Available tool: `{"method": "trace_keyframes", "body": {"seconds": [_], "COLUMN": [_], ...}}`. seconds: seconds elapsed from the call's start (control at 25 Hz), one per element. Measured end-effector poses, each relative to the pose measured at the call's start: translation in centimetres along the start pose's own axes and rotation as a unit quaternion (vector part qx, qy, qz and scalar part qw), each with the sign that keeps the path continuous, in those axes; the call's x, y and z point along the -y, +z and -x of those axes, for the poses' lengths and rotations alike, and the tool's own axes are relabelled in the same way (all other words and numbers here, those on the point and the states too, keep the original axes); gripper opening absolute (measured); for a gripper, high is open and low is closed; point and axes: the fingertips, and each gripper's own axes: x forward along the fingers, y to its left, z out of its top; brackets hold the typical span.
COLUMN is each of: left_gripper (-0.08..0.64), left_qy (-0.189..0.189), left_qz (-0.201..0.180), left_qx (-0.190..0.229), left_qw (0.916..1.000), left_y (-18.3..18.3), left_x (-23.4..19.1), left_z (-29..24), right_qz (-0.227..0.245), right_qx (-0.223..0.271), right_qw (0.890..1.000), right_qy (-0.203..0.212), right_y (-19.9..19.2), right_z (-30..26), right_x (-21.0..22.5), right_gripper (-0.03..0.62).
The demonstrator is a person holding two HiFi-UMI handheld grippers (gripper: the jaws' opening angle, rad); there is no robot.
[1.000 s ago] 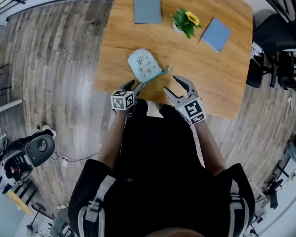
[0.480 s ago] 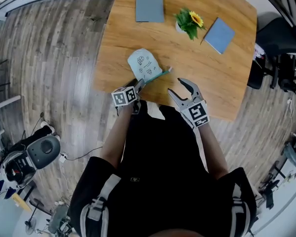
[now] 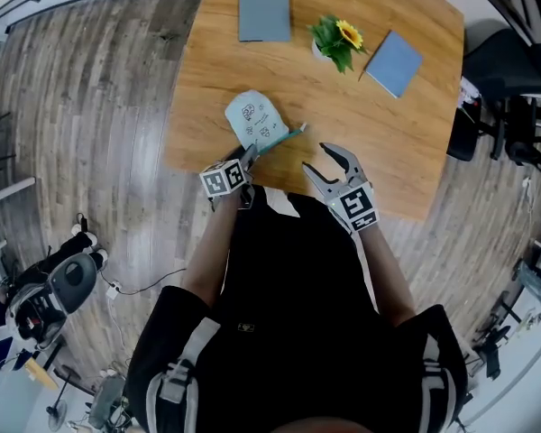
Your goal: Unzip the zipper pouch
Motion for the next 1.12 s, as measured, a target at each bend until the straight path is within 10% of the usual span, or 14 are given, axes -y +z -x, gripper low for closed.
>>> {"method": "trace_keyframes", "body": {"seconds": [0.36,0.8,1.12], "left_gripper": [0.031,0.028,0.009], "left_qy": [-0.023,-0.096,-0.174], "left_qz": [-0.018,0.055,0.130], "left_qx": [-0.041,0.003,0.057], "left_qw": [0.9987,0.9938,0.9745], "left_y": [-0.5,1.8,5.6], "left_x": [0.5,4.6,9.9], "left_z": [-0.9,1.1,2.7], "right_qz": [0.003,0.005,0.006], "right_qx": [-0.002,0.020,0.046], "right_qw": [1.000,1.000,0.999], "right_qy": [-0.002,-0.004,-0.004], "right_y": [0.0,0.9,1.9], "right_z": [0.3,0.7,1.3], "right_x": [0.3,0.6,0.6], "right_gripper": [0.232,0.230,0.229]}}
